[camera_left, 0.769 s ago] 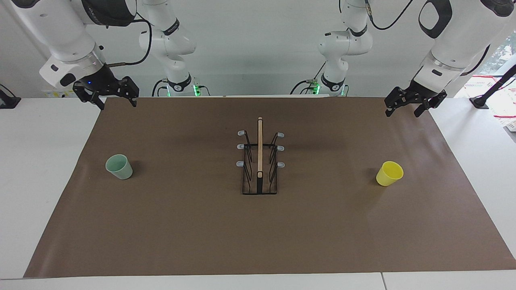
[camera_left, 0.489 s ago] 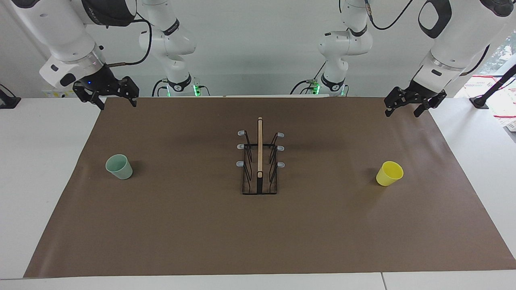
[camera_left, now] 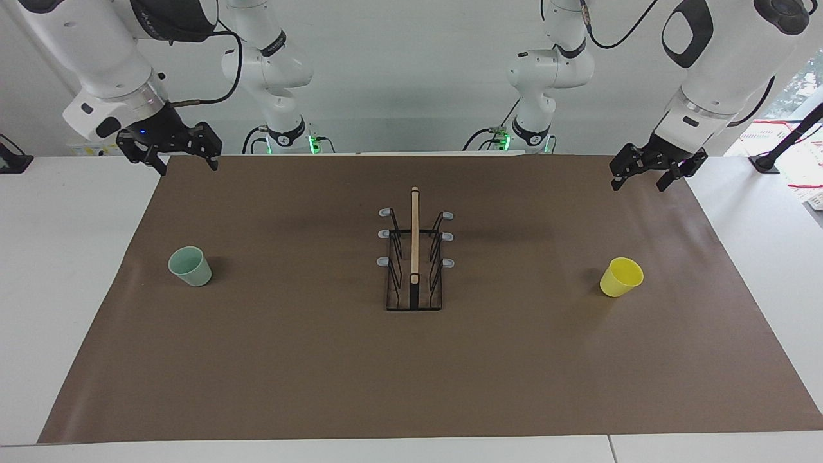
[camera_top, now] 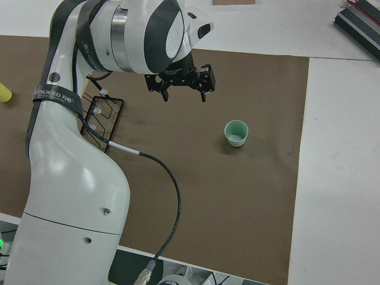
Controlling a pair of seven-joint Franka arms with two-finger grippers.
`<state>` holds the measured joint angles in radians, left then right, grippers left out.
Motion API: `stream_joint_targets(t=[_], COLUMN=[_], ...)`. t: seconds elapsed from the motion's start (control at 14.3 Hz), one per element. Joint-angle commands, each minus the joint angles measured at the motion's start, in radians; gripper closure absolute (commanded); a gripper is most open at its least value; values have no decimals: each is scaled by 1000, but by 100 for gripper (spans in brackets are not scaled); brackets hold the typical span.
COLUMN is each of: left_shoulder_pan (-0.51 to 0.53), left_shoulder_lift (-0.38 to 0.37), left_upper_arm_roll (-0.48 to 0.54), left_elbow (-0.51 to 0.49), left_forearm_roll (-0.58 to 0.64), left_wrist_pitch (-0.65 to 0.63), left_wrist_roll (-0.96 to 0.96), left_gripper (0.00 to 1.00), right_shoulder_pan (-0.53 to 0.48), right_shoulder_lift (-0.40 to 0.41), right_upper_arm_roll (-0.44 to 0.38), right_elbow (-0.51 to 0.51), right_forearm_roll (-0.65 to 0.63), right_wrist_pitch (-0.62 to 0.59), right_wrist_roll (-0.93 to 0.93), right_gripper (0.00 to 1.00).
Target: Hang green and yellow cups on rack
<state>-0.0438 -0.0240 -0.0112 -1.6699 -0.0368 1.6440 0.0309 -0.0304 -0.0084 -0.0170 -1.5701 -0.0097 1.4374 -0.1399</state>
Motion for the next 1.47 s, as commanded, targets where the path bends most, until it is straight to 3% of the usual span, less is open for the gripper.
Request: stream_joint_targets(t=[0.0,0.49,0.7,0.91,1.12,1.4], left_shoulder_pan=[10,102,180,235,315,413], left_shoulder_lift=[-22,78,110,179,271,354], left_upper_arm_roll=[8,13,13,13,14,14], left_elbow=[-34,-19,-24,-4,45,51], left_forearm_roll=[-3,-100,-200,-300,-422,-587], left_wrist_pitch=[28,154,183,136,68,100], left_wrist_roll=[-35,-383,-529,-631,-756,-1035], left_gripper=[0,0,0,0,0,0], right_shoulder_pan=[-2,-9,-7,44,138,259], right_shoulder_lift=[-8,-10,16,141,223,352], right_upper_arm_roll=[-3,-1,-3,25,28,29], right_elbow=[-4,-13,-24,-13,-66,-108], right_forearm_roll=[16,42,19,-130,-291,-568], right_wrist_pitch=[6,-9,61,69,167,186], right_wrist_roll=[13,5,-48,-121,-167,-373], right_gripper=[0,0,0,0,0,0])
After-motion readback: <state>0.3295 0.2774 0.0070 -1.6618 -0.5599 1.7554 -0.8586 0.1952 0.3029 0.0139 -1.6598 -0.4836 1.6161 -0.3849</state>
